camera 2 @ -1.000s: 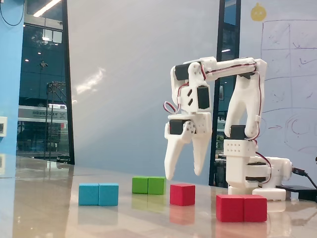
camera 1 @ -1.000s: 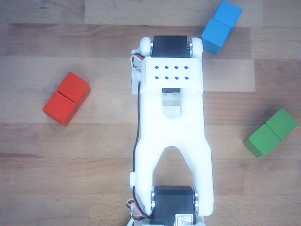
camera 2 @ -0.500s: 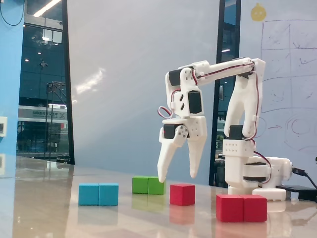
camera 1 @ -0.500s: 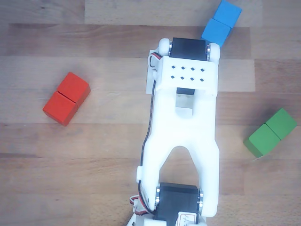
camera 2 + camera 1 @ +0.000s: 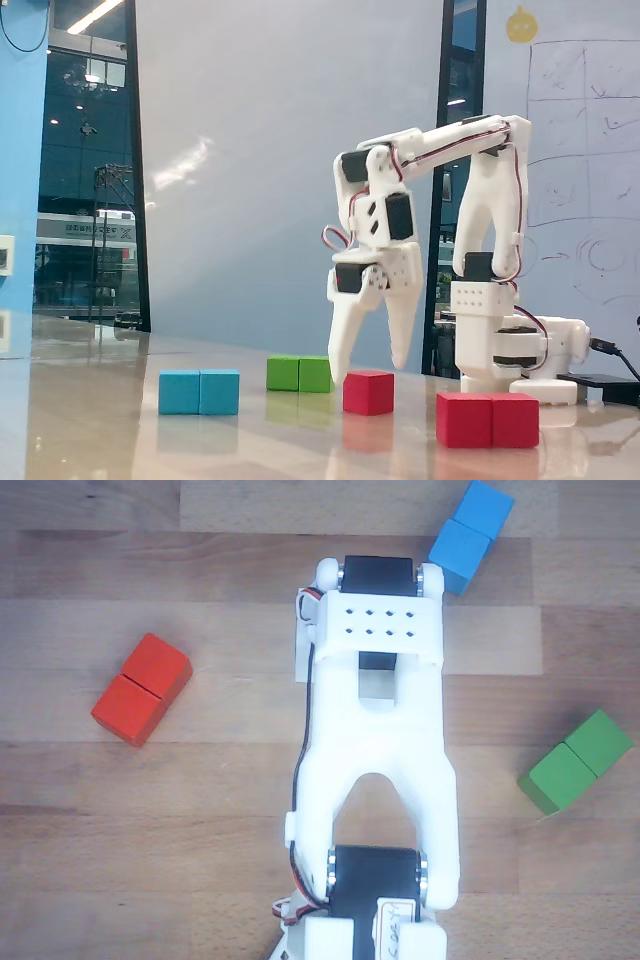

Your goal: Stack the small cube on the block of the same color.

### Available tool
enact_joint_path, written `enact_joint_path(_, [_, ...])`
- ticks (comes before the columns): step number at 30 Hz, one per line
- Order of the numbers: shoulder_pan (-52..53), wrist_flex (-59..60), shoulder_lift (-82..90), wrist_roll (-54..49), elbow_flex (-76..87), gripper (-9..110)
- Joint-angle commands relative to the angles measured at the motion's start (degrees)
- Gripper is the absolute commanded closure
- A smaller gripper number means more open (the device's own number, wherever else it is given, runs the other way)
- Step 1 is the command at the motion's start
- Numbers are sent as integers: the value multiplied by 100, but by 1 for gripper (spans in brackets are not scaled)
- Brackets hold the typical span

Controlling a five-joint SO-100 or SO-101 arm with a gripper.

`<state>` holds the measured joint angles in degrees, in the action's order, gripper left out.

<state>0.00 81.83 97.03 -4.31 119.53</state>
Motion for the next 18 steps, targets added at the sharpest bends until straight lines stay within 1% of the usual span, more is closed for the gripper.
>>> enact_joint_path(1, [-44, -53, -70, -70, -132, 68])
enact_joint_path(10, [-35, -466, -475, -70, -62, 68])
enact_joint_path(18, [-35, -527, -563, -62, -62, 70])
